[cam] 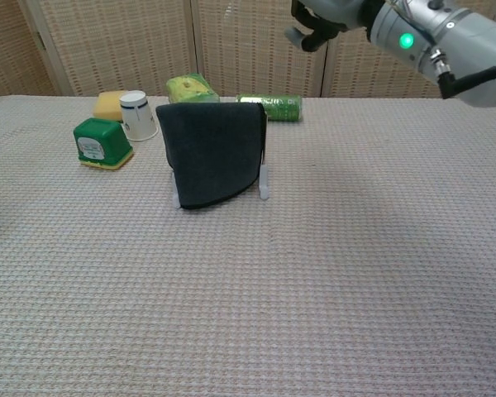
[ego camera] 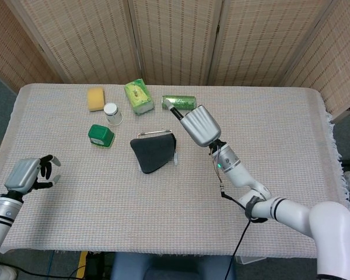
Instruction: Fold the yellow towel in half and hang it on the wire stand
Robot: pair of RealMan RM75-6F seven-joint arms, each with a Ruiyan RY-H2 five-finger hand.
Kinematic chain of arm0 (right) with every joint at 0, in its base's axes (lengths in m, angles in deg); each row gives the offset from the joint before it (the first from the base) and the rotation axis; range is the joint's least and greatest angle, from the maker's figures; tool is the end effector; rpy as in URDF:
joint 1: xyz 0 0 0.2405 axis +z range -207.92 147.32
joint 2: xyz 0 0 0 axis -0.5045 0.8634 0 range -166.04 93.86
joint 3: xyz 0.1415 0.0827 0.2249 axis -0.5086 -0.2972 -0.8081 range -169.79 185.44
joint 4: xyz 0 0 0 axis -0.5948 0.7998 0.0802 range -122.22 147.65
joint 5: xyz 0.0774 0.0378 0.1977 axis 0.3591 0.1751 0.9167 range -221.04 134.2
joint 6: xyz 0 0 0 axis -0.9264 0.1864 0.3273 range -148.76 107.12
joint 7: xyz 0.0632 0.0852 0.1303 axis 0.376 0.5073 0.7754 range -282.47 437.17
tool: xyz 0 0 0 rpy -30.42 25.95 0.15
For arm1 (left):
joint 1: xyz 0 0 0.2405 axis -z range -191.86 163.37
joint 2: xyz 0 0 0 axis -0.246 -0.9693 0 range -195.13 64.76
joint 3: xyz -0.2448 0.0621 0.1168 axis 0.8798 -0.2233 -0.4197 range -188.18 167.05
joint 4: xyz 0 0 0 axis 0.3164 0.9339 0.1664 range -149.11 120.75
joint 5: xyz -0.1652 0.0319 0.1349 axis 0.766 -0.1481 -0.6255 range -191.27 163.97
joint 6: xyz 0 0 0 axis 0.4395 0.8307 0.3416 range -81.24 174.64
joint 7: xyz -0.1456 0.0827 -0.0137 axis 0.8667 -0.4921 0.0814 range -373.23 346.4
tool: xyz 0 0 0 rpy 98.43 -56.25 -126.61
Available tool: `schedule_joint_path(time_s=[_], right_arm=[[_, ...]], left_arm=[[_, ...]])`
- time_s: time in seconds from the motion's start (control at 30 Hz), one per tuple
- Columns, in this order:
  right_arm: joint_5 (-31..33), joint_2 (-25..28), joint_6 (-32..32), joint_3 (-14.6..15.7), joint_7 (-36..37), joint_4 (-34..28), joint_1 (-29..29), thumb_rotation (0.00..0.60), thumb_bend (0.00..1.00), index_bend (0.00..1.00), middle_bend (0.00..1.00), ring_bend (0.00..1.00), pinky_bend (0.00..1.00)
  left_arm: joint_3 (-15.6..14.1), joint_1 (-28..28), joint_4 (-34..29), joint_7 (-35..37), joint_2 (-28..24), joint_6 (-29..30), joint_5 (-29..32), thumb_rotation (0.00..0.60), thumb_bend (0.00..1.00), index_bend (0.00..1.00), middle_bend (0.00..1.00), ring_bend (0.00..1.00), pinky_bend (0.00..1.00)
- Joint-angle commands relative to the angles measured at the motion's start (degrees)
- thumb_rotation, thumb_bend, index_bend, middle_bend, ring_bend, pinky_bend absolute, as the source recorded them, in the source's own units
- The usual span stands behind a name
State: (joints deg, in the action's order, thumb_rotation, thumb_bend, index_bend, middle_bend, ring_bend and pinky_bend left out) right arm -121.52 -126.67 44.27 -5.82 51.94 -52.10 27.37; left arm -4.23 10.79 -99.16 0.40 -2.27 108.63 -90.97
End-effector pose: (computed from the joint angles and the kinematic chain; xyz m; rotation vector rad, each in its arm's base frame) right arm -0.0567 -0.4689 0.0324 1.7705 -0.1076 1.0604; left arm -0.3097 0.3386 0.1506 -1.5386 -1.0870 -0.9400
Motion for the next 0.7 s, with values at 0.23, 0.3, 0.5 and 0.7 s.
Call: schedule_joint_path(time_s=[0.23,0.3,0.5,0.7], right_arm=[[0.05,19.6,10.08,7.5,-0.8,-22.41,-17.71,0.6,0.52,0.02,0.77,0.85,0.99],[-0.17,22.23,11.53,8.81,0.45,-25.25,-20.53,0.6,0.52,0.03,0.72,0.79,0.94],[-2.47,27.8,15.26,13.0,5.18,-29.37,-27.88,0.6,0.51,0.1,0.44,0.49,0.64],[-3.07,30.58,16.46,16.99,10.28,-30.37,-34.49,0.6,0.52,0.1,0.32,0.32,0.47]], left_arm=[[0.24,-2.91,-1.46,-10.6,0.77,7.23,1.02,0.6,0.37,0.44,0.66,0.52,0.68],[0.11,-3.58,-2.03,-12.3,0.95,8.46,1.08,0.6,0.37,0.44,0.63,0.49,0.64],[-0.79,-6.13,-4.23,-16.01,1.17,12.47,0.52,0.6,0.37,0.42,0.52,0.43,0.54],[-1.39,-9.44,-5.89,-19.76,2.35,18.87,-1.1,0.6,0.37,0.36,0.46,0.39,0.43]])
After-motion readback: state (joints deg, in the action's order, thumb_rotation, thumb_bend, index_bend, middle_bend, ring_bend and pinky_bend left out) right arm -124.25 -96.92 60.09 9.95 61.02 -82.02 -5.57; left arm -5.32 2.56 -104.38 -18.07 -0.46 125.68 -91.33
